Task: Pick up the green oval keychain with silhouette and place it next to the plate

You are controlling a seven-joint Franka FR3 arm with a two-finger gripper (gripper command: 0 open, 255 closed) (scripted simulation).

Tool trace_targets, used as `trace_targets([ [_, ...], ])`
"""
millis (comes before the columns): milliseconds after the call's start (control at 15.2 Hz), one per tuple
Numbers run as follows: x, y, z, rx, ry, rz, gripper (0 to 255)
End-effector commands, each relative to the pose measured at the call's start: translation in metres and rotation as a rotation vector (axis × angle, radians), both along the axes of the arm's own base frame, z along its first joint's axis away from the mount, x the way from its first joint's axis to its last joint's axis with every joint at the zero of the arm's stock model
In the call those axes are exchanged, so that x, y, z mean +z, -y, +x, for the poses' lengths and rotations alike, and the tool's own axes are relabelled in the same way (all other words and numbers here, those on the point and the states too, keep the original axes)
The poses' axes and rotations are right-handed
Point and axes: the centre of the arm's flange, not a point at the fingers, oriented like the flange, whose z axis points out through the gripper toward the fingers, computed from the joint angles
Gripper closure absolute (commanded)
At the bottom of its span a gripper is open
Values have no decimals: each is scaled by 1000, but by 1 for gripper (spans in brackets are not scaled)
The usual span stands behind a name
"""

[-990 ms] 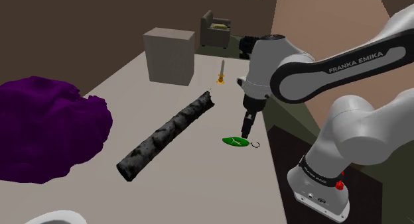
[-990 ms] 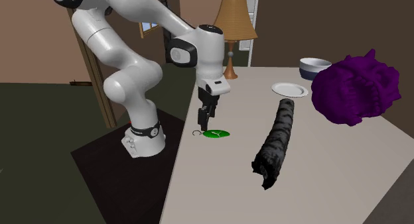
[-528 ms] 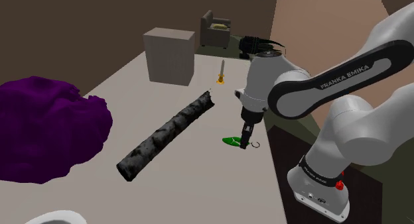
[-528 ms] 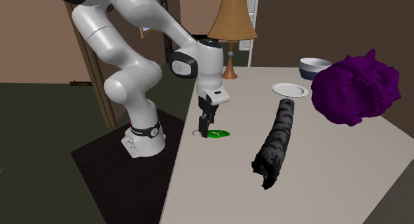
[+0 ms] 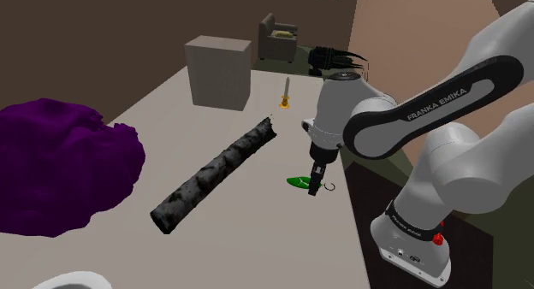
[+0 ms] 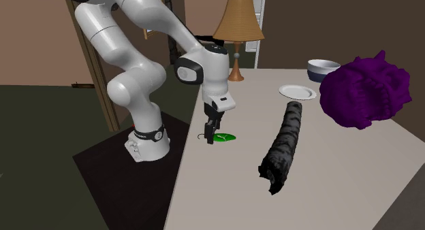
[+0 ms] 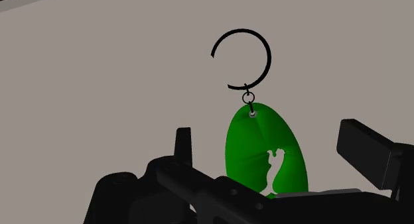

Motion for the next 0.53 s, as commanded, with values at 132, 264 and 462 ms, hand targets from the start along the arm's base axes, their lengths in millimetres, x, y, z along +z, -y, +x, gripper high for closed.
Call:
trace_targets([
  [132, 0, 0, 0, 0, 0, 0, 255],
  [264, 0, 0, 0, 0, 0, 0, 255],
  [462, 0, 0, -1, 0, 0, 0, 255],
])
